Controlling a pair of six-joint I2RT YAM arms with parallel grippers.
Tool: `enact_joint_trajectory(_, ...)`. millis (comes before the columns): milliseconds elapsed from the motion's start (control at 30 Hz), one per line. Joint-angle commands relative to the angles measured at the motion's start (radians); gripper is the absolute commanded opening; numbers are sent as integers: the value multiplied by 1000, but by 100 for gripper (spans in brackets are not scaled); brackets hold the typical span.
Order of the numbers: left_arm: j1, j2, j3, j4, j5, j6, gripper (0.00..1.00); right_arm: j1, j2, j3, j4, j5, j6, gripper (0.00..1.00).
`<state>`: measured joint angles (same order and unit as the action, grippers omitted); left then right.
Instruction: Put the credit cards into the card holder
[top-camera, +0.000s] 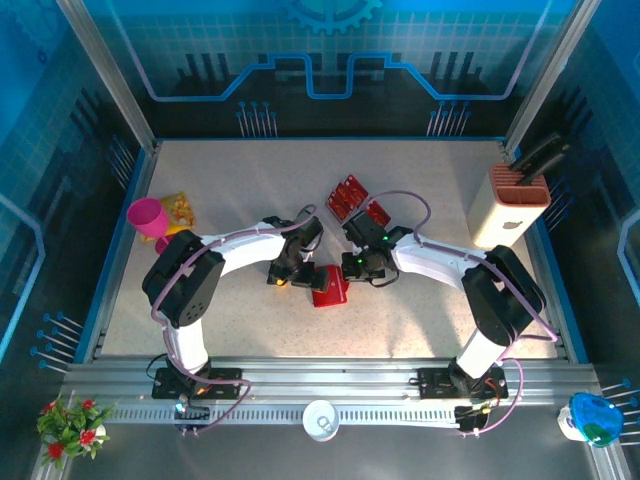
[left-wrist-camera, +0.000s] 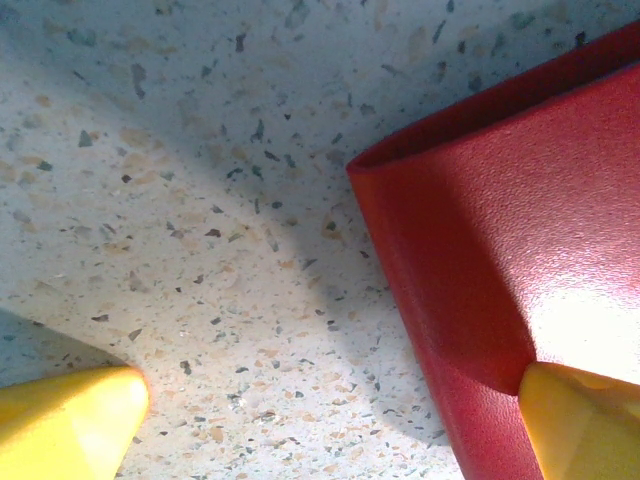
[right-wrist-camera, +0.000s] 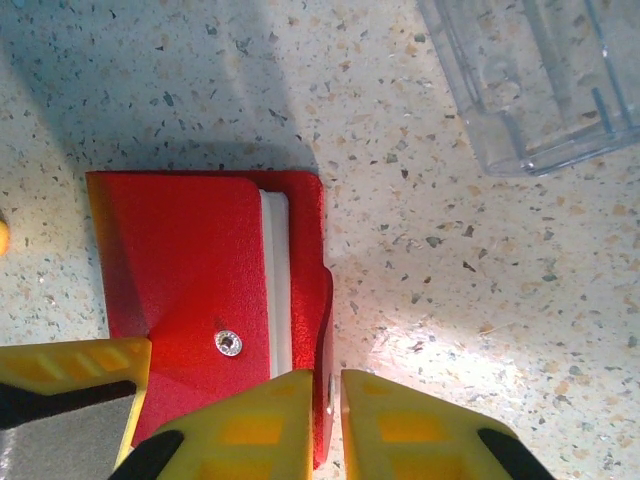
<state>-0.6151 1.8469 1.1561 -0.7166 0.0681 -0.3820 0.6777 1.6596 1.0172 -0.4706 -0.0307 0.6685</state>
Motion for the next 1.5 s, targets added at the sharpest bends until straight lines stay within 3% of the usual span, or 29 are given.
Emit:
enact_joint_trajectory(0, 3, 69, -64, -43, -96, 37, 99, -13, -31, 11, 3, -1, -1, 15)
enact_joint_trajectory(233, 3, 70, -65, -40, -96, 37, 99, -15, -23, 5, 13, -24, -3, 0)
enact_joint_trajectory(700, 1, 72, -70, -30, -90, 34, 99, 1, 28, -1, 137, -139, 51, 0)
enact_joint_trajectory(1467, 1, 57, -57, -34, -79, 25, 99, 44, 142, -22, 179, -160, 90, 0)
